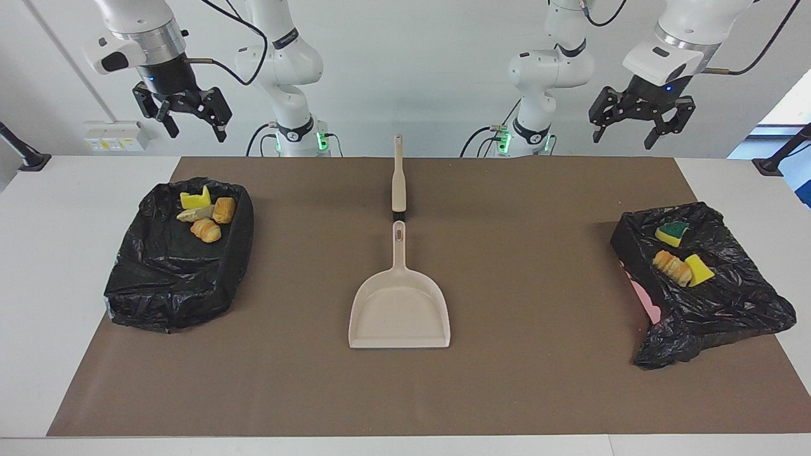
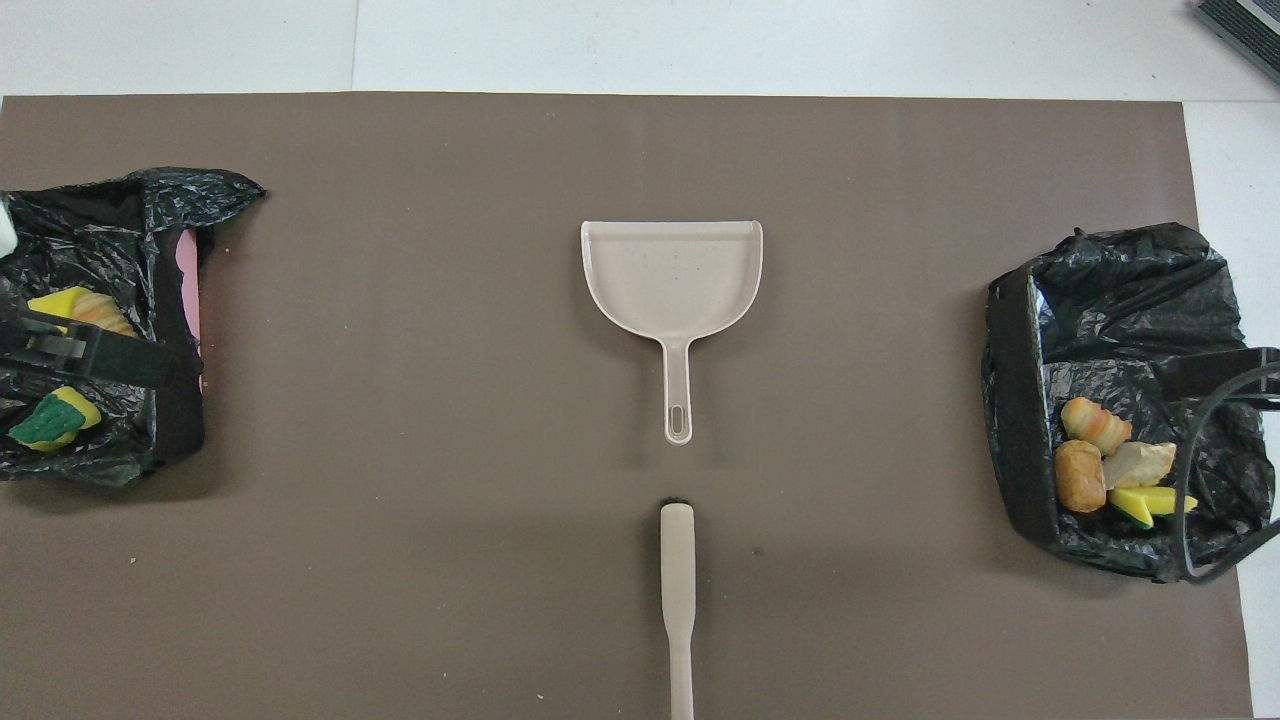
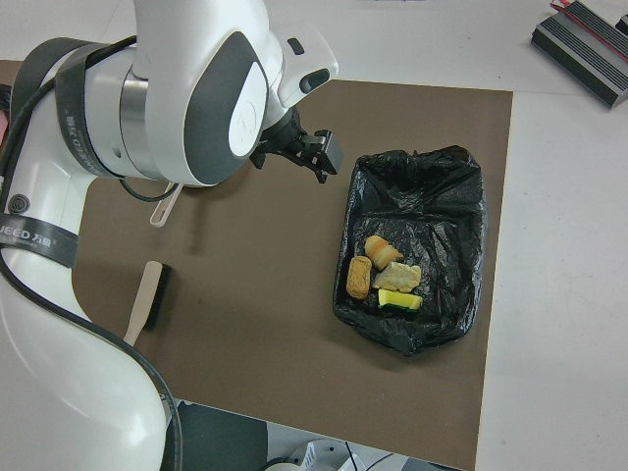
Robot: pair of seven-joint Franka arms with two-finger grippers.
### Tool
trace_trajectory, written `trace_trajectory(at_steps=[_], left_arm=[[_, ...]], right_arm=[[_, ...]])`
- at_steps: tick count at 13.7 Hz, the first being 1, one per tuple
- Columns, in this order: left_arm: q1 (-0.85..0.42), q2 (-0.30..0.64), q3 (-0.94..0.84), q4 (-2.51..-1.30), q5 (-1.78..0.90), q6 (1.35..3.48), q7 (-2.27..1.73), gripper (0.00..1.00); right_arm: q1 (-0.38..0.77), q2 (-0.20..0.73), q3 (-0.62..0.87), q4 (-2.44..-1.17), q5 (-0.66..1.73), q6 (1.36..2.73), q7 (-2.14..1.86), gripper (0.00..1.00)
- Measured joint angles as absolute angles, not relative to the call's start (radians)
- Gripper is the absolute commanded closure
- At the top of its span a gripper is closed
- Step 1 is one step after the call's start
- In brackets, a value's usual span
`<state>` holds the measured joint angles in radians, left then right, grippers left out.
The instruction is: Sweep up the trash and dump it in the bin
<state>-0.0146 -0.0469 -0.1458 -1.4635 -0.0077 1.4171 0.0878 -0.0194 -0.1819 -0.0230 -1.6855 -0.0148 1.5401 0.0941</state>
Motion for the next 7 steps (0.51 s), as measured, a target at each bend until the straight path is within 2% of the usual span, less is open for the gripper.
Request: trace_trajectory(at_steps=[7], left_arm=[[-0.008,-0.047,-0.145,-1.464,-0.009,1.412,0.087,0.00]], right_arm=[[-0.019,-0.182,-0.023,-1.688,-0.015,1.540,0.094,0.00]])
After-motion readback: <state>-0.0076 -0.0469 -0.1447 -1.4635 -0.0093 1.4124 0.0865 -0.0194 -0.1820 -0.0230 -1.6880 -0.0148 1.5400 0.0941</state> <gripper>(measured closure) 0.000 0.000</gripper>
